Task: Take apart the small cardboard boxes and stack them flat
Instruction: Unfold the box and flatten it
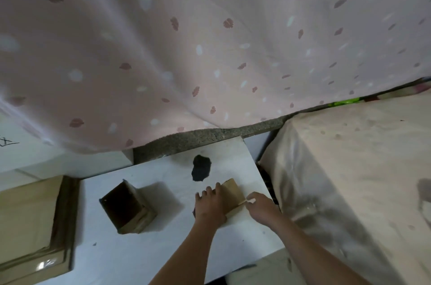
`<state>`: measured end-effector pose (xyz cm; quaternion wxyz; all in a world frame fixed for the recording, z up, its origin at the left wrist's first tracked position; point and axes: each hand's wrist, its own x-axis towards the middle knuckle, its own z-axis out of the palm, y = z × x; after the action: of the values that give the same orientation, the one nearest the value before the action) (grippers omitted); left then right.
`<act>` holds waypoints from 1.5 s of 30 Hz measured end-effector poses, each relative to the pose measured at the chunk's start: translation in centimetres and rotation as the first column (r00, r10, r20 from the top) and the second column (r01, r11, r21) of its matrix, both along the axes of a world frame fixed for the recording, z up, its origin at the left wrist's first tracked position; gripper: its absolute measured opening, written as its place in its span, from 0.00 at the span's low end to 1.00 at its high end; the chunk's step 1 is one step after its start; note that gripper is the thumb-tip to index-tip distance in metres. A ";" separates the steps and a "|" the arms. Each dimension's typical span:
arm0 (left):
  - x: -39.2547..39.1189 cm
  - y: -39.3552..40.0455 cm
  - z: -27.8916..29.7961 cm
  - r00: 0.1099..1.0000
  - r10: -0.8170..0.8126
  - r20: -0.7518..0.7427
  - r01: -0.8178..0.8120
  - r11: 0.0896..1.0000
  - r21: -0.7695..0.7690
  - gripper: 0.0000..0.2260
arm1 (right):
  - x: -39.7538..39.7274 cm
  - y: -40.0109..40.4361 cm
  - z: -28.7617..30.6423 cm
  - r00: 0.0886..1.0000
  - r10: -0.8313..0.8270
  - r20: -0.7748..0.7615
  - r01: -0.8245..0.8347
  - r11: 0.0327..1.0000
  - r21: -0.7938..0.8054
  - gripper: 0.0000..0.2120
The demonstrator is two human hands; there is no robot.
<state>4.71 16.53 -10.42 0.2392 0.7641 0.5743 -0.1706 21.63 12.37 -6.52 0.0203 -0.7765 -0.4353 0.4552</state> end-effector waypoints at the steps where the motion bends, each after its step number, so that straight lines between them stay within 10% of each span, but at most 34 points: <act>1: 0.0 0.7 0.0 0.999 0.024 0.029 -0.024 1.000 -0.016 0.46 | 0.3 0.3 -0.1 1.000 -0.014 -0.009 0.014 1.000 -0.019 0.17; 8: -0.6 4.8 1.8 0.873 0.413 0.260 -0.304 0.877 -0.371 0.45 | 0.9 1.3 -0.6 0.994 -0.098 -0.053 0.094 0.993 -0.077 0.20; 14: -2.9 4.8 2.1 0.287 0.944 0.162 -0.385 0.268 -0.883 0.43 | 0.6 2.1 -0.9 0.851 -0.451 -0.268 0.415 0.891 -0.183 0.19; 23: -6.1 2.8 0.4 0.155 0.974 -0.165 -0.202 -0.133 -0.970 0.41 | -0.8 4.0 0.2 0.769 -0.517 -0.376 0.404 0.849 -0.341 0.24; 30: -6.8 1.3 -0.8 0.201 0.979 -0.041 -0.492 0.065 -0.868 0.18 | -2.5 4.7 -0.9 0.817 -0.478 -0.323 0.389 0.870 -0.304 0.25; 36: -6.0 2.7 0.7 0.699 0.672 0.244 -0.554 0.724 -0.411 0.17 | -3.3 4.4 -0.5 0.747 -0.571 -0.340 0.498 0.820 -0.283 0.25; 45: -2.8 3.5 1.3 0.775 0.532 0.340 -0.366 0.817 -0.445 0.25 | -5.0 4.3 0.3 0.700 -0.639 -0.319 0.571 0.769 -0.287 0.26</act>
<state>1.89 19.98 -9.09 0.5328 0.5636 0.6306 -0.0263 16.63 16.70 -6.22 0.1926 -0.7655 -0.1019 0.6055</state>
